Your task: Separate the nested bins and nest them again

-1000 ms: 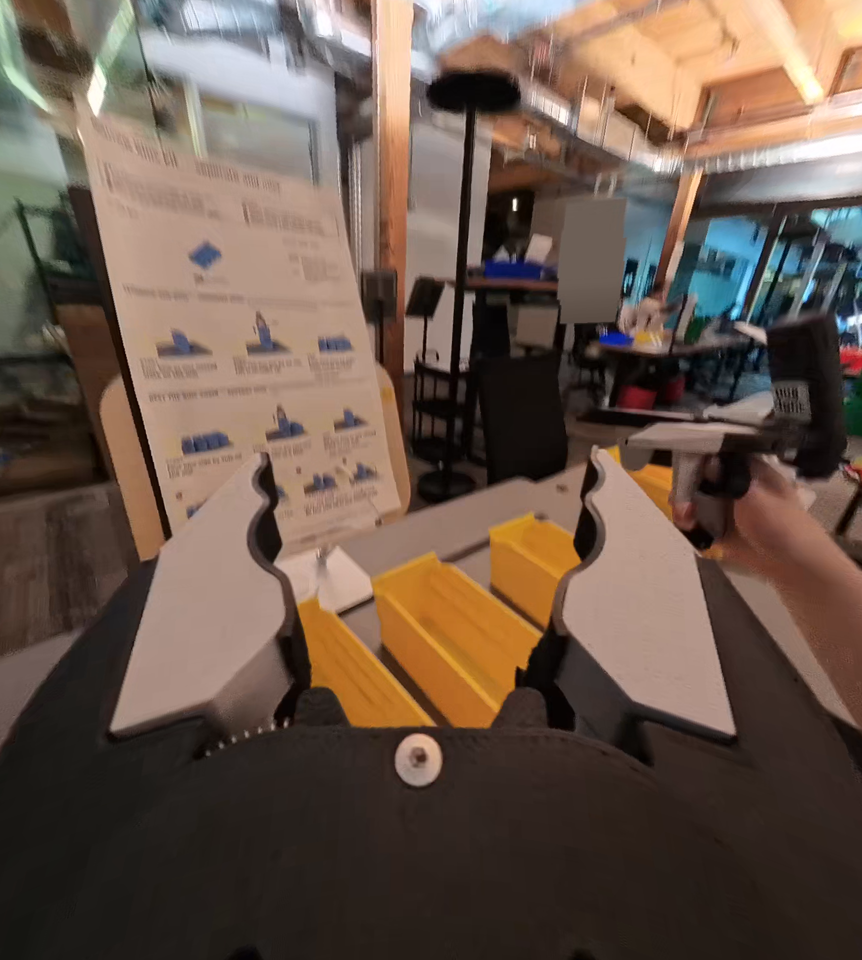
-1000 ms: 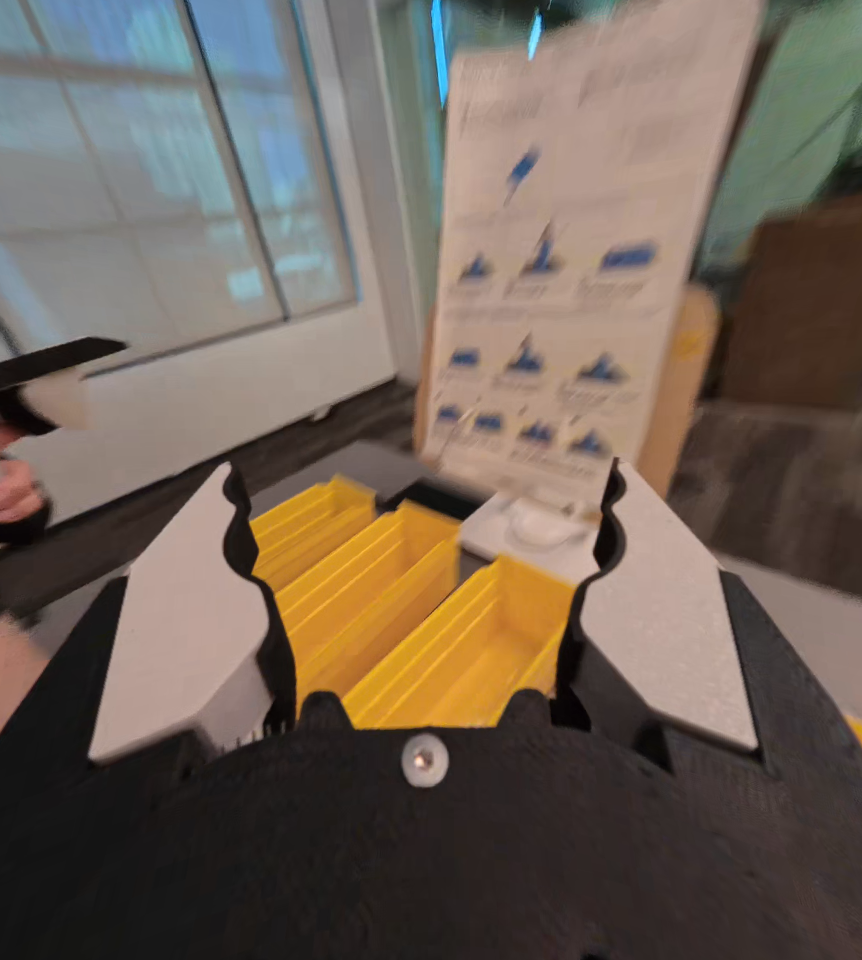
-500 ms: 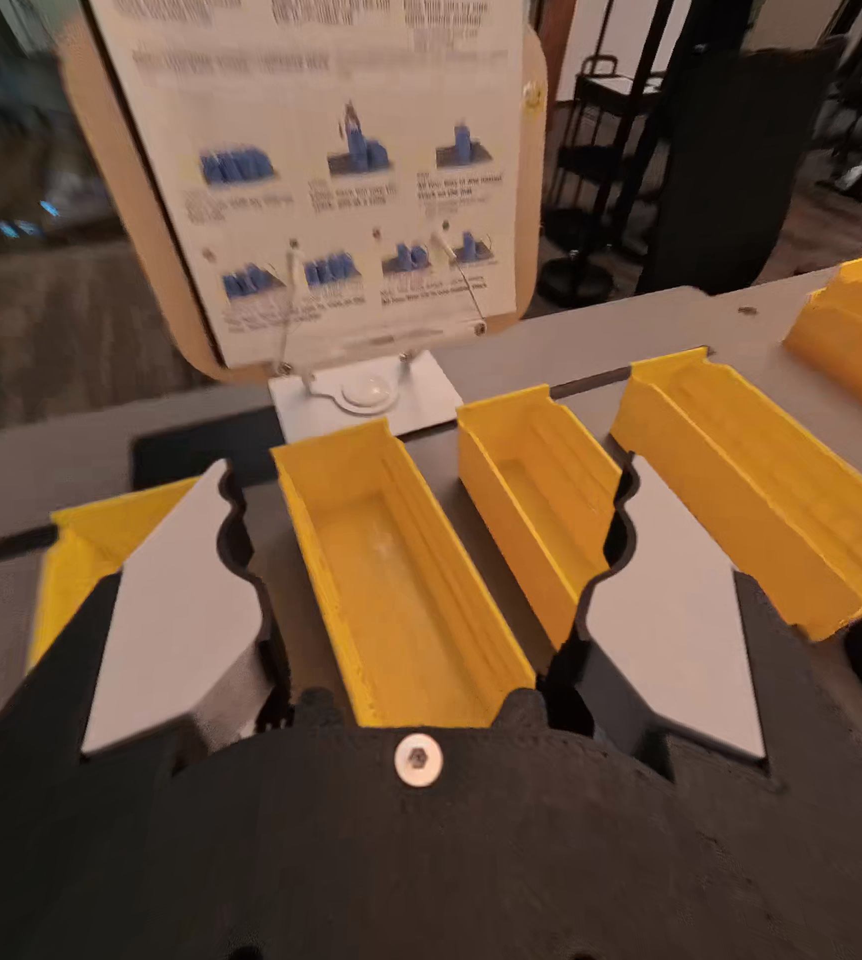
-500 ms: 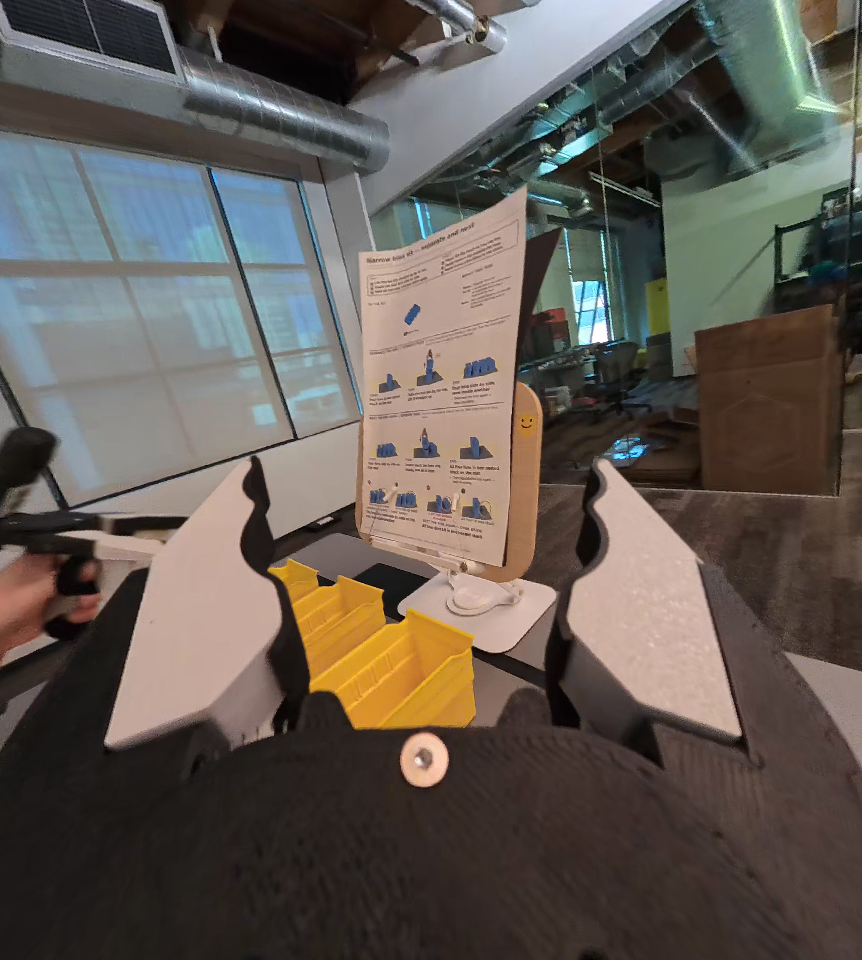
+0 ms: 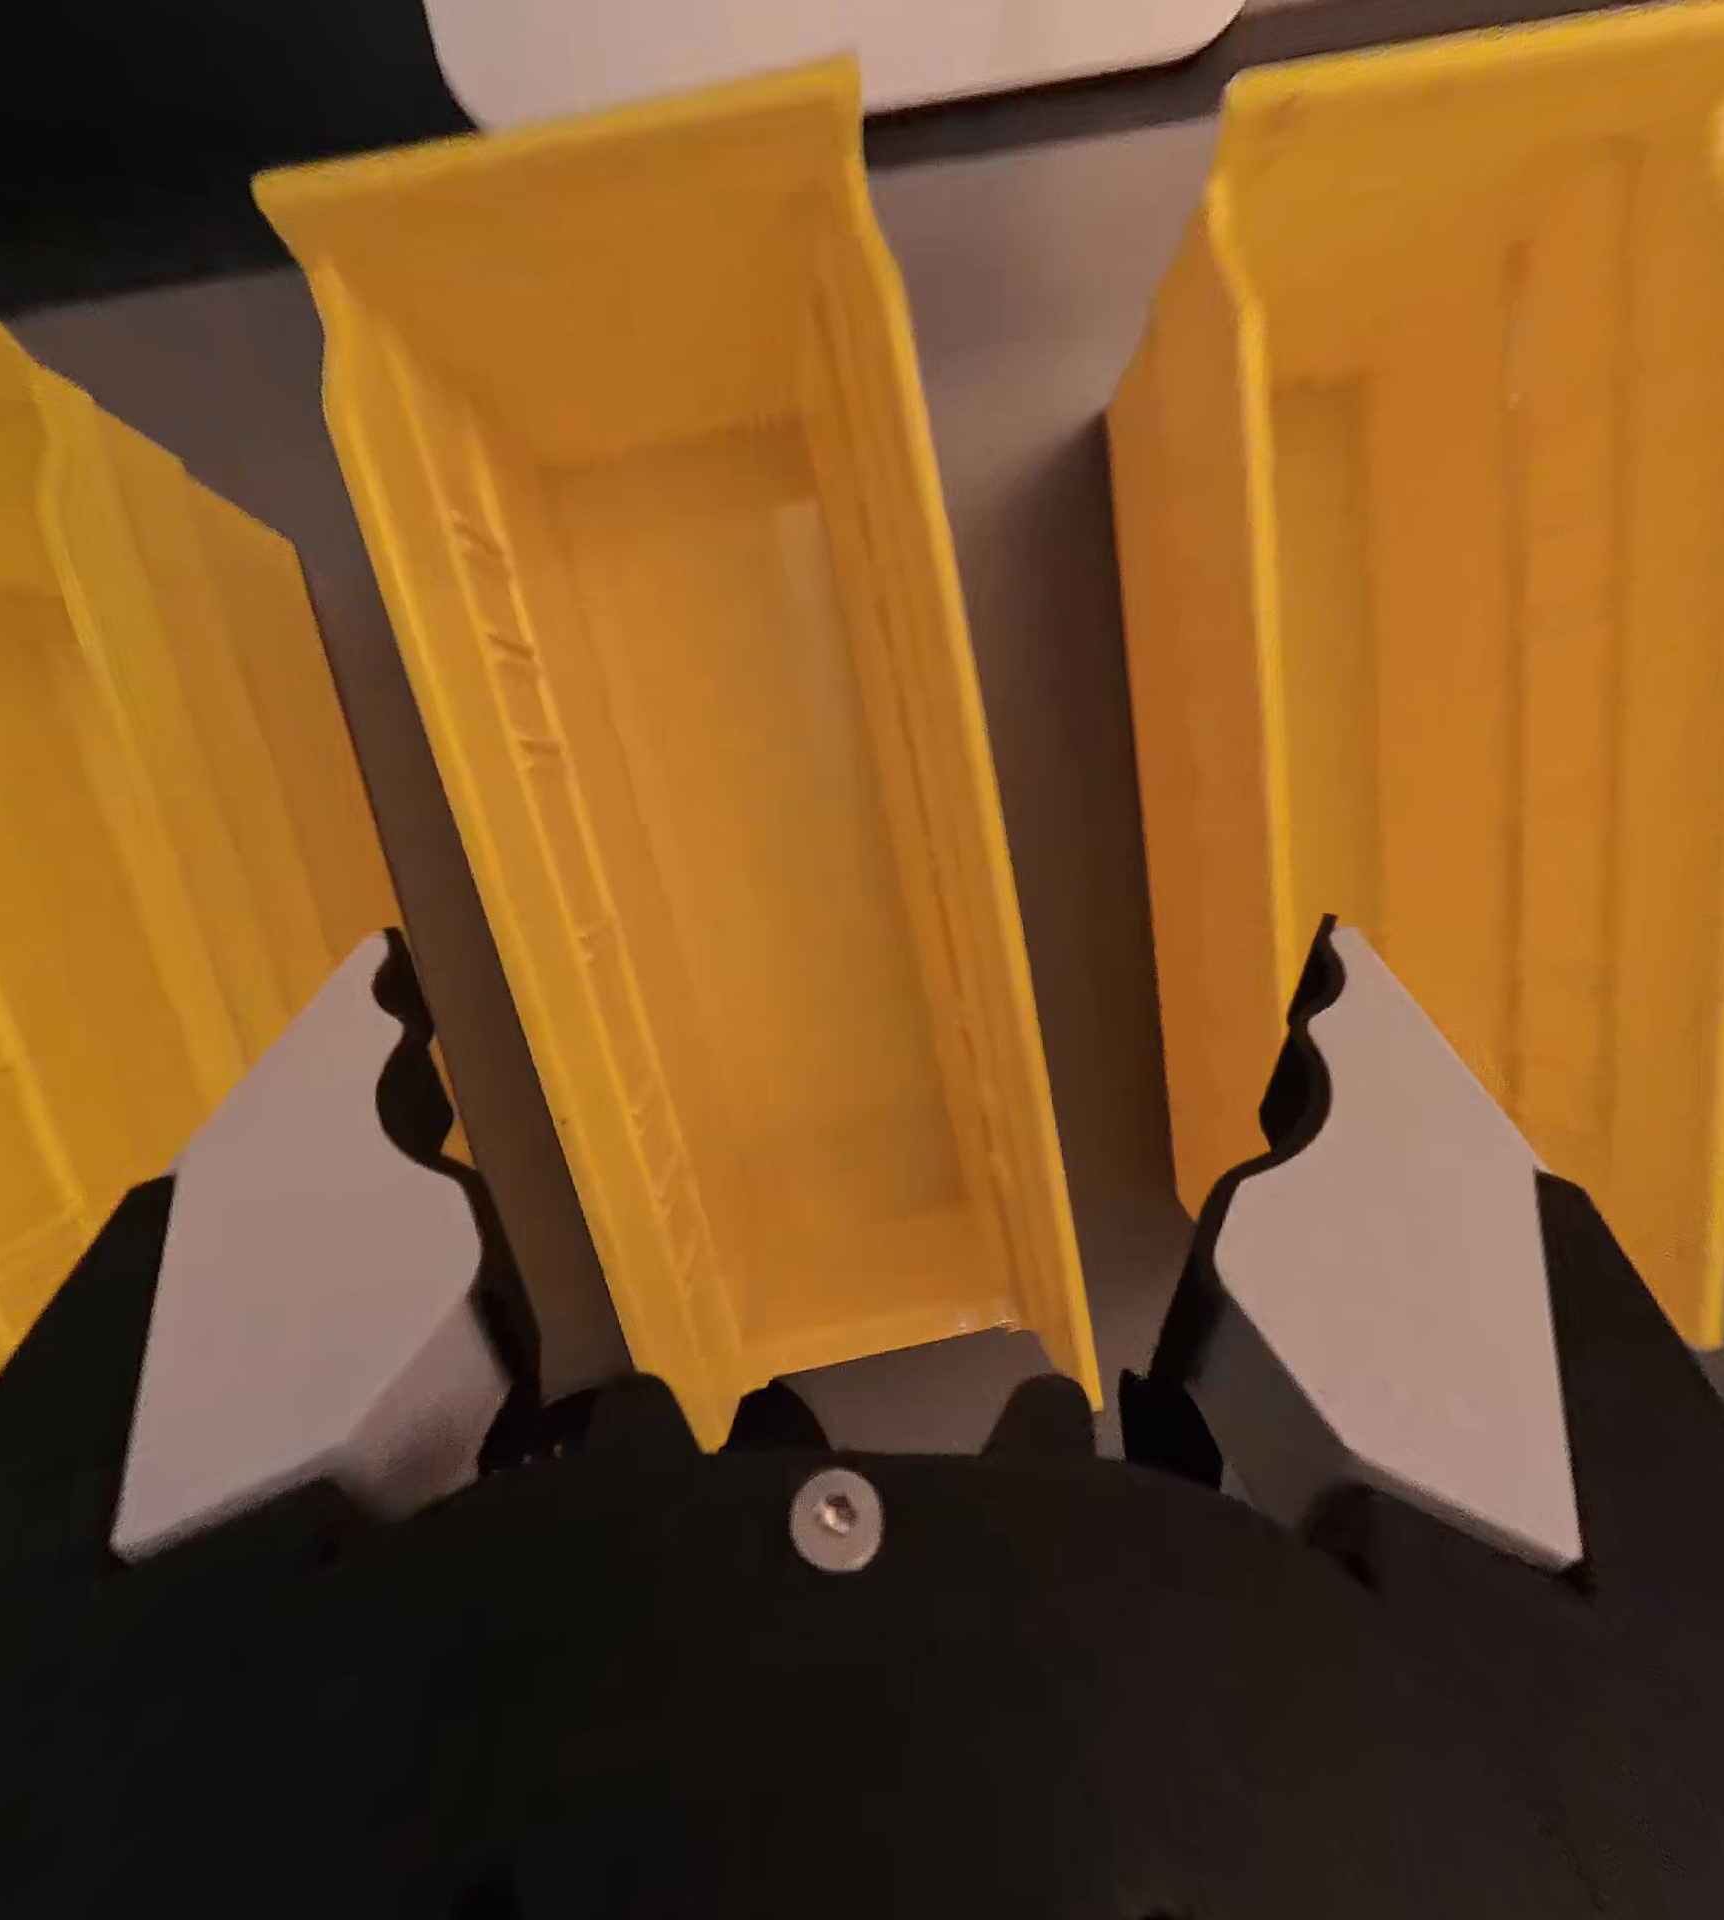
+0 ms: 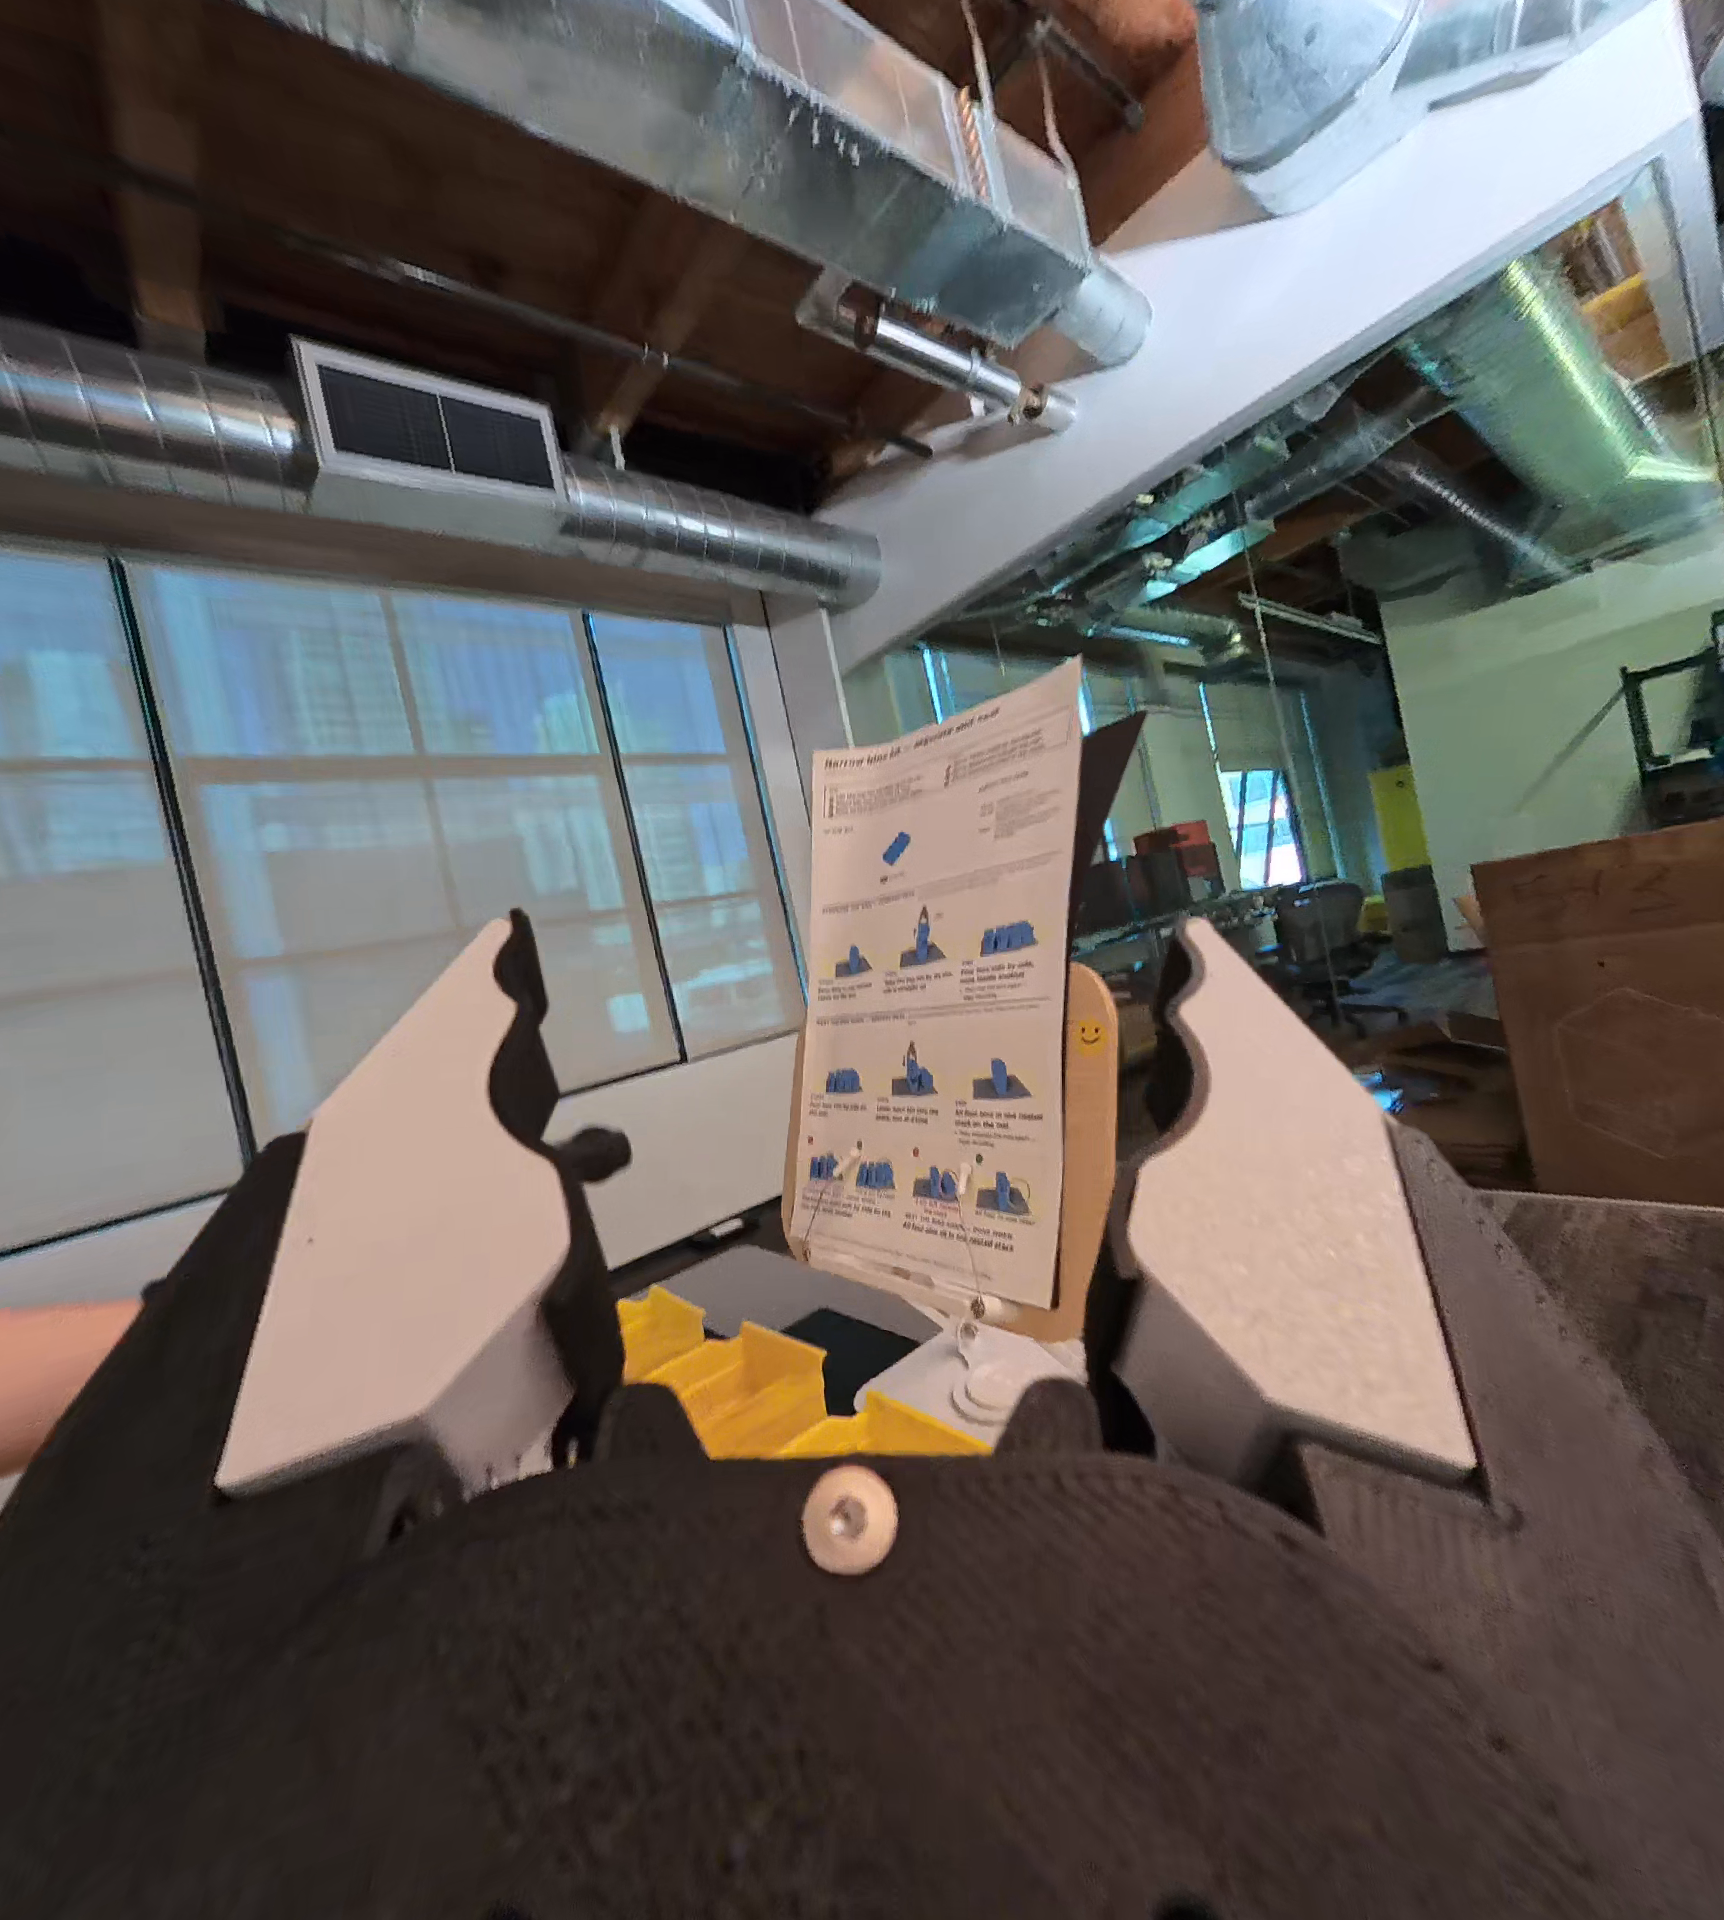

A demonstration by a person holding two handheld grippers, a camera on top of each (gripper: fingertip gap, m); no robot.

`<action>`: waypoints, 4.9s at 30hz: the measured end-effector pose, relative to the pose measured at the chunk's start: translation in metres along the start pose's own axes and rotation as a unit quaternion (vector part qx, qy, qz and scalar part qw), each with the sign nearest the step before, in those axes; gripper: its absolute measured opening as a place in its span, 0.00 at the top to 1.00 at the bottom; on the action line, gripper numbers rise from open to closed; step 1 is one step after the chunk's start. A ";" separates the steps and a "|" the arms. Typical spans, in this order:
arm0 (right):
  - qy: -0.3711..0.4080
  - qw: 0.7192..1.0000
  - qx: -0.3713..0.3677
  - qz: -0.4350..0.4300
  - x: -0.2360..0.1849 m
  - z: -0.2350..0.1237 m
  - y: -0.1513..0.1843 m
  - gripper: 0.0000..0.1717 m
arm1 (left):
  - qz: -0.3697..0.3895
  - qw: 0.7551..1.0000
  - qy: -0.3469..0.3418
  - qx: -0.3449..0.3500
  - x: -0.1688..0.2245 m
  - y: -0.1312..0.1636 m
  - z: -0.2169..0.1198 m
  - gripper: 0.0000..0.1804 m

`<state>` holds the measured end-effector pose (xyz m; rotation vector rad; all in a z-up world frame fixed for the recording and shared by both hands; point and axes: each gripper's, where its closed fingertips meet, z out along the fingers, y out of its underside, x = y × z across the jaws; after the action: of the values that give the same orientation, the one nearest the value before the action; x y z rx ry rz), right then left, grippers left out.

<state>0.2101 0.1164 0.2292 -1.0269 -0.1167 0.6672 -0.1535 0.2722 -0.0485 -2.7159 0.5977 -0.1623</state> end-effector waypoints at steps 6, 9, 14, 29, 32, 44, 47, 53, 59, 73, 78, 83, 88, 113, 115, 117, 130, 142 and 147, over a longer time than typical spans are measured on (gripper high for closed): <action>0.009 0.999 0.040 0.003 0.007 -0.020 -0.026 0.33 | -0.019 0.997 -0.045 -0.064 -0.016 0.018 0.019 0.12; 0.004 0.999 0.050 0.022 0.010 -0.023 -0.030 0.35 | -0.034 0.994 -0.055 -0.083 -0.022 0.029 0.026 0.15; 0.001 0.995 0.068 0.068 0.019 -0.027 -0.032 0.37 | -0.031 0.990 -0.086 -0.108 -0.027 0.036 0.037 0.18; 0.002 0.994 0.052 0.099 0.030 -0.029 -0.026 0.40 | -0.050 0.982 -0.069 -0.168 -0.026 0.043 0.034 0.35; -0.001 0.993 0.054 0.105 0.030 -0.030 -0.026 0.41 | -0.051 0.982 -0.065 -0.168 -0.024 0.043 0.024 0.36; -0.001 0.990 0.069 0.125 0.039 -0.037 -0.031 0.43 | -0.027 0.979 -0.123 -0.159 0.004 0.005 -0.067 0.37; -0.003 0.990 0.067 0.127 0.039 -0.037 -0.030 0.43 | -0.019 0.983 -0.108 -0.145 0.037 -0.006 -0.077 0.36; -0.009 0.987 0.077 0.140 0.042 -0.043 -0.034 0.43 | 0.008 0.989 -0.066 -0.135 0.101 -0.019 -0.065 0.36; -0.014 0.985 0.083 0.150 0.045 -0.045 -0.036 0.43 | 0.010 0.984 -0.076 -0.164 0.125 -0.012 -0.051 0.35; -0.019 0.984 0.084 0.156 0.046 -0.051 -0.039 0.43 | 0.007 0.984 -0.083 -0.156 0.143 -0.003 -0.019 0.35; -0.024 0.983 0.082 0.160 0.045 -0.048 -0.037 0.43 | 0.016 0.984 -0.089 -0.156 0.142 0.006 -0.003 0.34; -0.027 0.984 0.075 0.160 0.042 -0.045 -0.034 0.43 | -0.004 0.990 -0.066 -0.123 0.142 0.010 0.017 0.34; -0.030 0.985 0.069 0.154 0.037 -0.041 -0.031 0.43 | -0.015 0.994 -0.058 -0.087 0.141 0.001 0.016 0.36; -0.027 0.985 0.059 0.161 0.039 -0.037 -0.024 0.43 | 0.035 0.999 0.002 -0.040 0.137 -0.011 -0.024 0.25; -0.024 0.985 0.055 0.159 0.039 -0.036 -0.022 0.43 | 0.046 0.999 0.004 0.006 0.121 -0.028 -0.052 0.25; -0.023 0.986 0.052 0.159 0.040 -0.034 -0.020 0.43 | 0.053 0.996 -0.027 0.063 0.082 -0.046 -0.078 0.25; -0.008 0.987 0.023 0.157 0.046 -0.025 -0.003 0.43 | -0.074 0.995 -0.072 0.010 -0.150 0.034 -0.054 0.12; 0.000 0.986 -0.036 0.161 0.047 -0.007 0.031 0.44 | -0.068 0.994 -0.073 -0.044 -0.181 0.064 0.003 0.12; 0.002 0.986 -0.038 0.165 0.050 -0.006 0.033 0.44 | -0.061 0.990 -0.094 -0.087 -0.185 0.074 0.023 0.13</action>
<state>0.2369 0.1509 0.1877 -1.1328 0.0345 0.9670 -0.3454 0.2951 -0.1036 -2.8938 0.4076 0.1218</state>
